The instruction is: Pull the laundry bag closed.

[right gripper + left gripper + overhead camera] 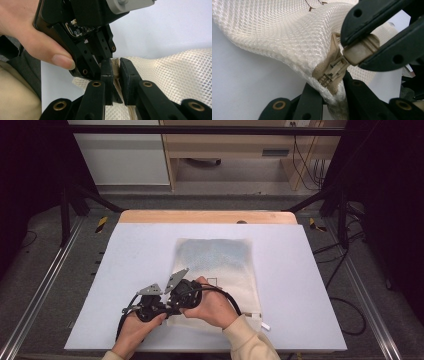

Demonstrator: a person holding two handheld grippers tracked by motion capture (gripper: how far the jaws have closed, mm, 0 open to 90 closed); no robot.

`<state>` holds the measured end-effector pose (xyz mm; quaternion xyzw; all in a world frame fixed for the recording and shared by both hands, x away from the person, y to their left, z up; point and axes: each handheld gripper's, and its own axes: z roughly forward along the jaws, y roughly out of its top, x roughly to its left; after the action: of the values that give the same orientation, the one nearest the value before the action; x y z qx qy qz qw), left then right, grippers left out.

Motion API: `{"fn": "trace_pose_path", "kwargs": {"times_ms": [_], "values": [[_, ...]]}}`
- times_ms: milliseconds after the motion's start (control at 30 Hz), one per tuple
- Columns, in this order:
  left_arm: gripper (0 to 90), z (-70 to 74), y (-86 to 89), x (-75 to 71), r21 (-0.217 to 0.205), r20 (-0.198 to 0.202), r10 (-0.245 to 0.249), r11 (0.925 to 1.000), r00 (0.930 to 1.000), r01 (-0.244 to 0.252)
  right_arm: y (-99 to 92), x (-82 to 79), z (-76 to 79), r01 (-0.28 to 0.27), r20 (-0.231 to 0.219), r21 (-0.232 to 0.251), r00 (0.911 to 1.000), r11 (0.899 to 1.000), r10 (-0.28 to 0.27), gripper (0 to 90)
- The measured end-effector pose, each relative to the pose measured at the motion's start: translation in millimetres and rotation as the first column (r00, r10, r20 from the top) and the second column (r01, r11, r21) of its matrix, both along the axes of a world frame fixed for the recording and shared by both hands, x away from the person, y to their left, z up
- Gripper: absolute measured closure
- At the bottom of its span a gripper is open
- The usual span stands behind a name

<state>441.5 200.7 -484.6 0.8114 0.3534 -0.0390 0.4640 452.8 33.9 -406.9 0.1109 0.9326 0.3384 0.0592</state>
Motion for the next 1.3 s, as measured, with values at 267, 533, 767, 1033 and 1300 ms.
{"fn": "trace_pose_path", "kwargs": {"times_ms": [267,533,767,1033,1300], "values": [[87.3,0.8,0.3,-0.3,-0.003,-0.003,0.0,1.0,1.0,0.0,-2.4,1.1,-2.0,-0.009,0.003,-0.008,1.0,1.0,0.009,82.0],[87.6,2.3,0.8,-0.4,0.0,0.0,-0.002,1.0,1.0,0.002,-4.1,0.2,-4.2,-0.004,0.005,-0.017,1.0,1.0,0.004,82.1],[87.8,3.2,1.0,-0.5,0.004,0.005,-0.006,1.0,1.0,0.005,-6.2,0.6,-6.3,-0.006,0.008,-0.023,0.9999,1.0,0.006,82.1],[87.9,4.5,1.6,-0.8,0.005,0.006,-0.01,0.9999,0.9999,0.01,-8.3,0.1,-7.1,-0.017,0.019,-0.042,0.9997,0.999,0.018,82.2],[88.1,6.2,1.3,-1.8,0.002,0.013,0.0,1.0,0.9999,0.0,-10.0,-1.3,-6.7,-0.018,0.028,-0.052,0.9994,0.998,0.02,82.4]]}}
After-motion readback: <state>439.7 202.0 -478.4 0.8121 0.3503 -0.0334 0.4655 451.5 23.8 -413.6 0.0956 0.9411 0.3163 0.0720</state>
